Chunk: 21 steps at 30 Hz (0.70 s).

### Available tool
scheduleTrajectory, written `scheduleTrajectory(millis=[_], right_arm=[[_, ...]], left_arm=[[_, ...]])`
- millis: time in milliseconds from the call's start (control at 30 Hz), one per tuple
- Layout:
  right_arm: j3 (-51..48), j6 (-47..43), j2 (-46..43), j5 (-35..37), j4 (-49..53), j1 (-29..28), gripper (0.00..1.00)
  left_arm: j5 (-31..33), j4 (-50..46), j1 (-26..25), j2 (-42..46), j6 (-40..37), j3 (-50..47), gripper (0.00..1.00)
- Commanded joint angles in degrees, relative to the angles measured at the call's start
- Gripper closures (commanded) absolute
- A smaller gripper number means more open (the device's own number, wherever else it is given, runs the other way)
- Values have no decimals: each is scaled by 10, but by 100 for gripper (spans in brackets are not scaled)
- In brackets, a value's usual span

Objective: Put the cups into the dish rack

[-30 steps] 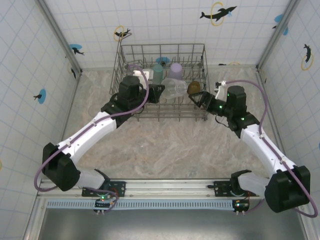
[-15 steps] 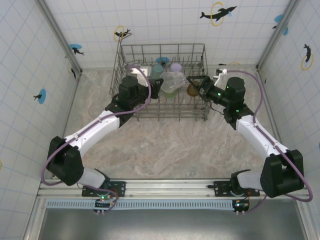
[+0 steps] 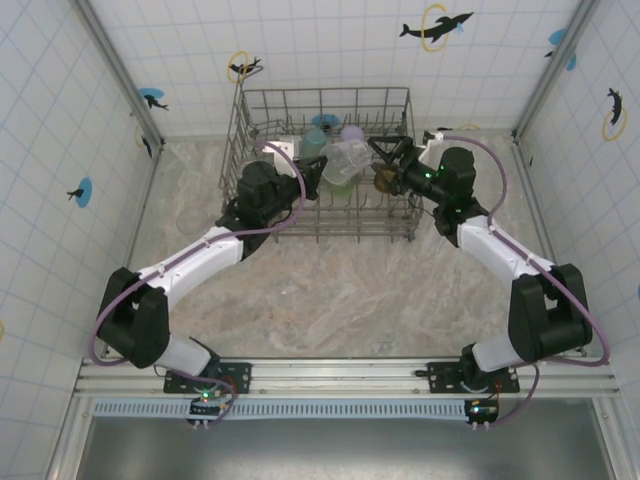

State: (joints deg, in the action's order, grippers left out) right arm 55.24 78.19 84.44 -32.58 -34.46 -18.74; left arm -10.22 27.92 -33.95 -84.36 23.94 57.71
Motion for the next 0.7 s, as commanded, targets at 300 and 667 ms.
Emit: scheduleTrajectory(millis=[300, 667], right_arm=[[34, 104, 57, 39, -116, -29, 0], [42, 140, 76, 78, -132, -38, 2]], left_arm=[[-10, 111, 4, -24, 14, -7, 100], [-35, 148, -1, -43, 37, -13, 100]])
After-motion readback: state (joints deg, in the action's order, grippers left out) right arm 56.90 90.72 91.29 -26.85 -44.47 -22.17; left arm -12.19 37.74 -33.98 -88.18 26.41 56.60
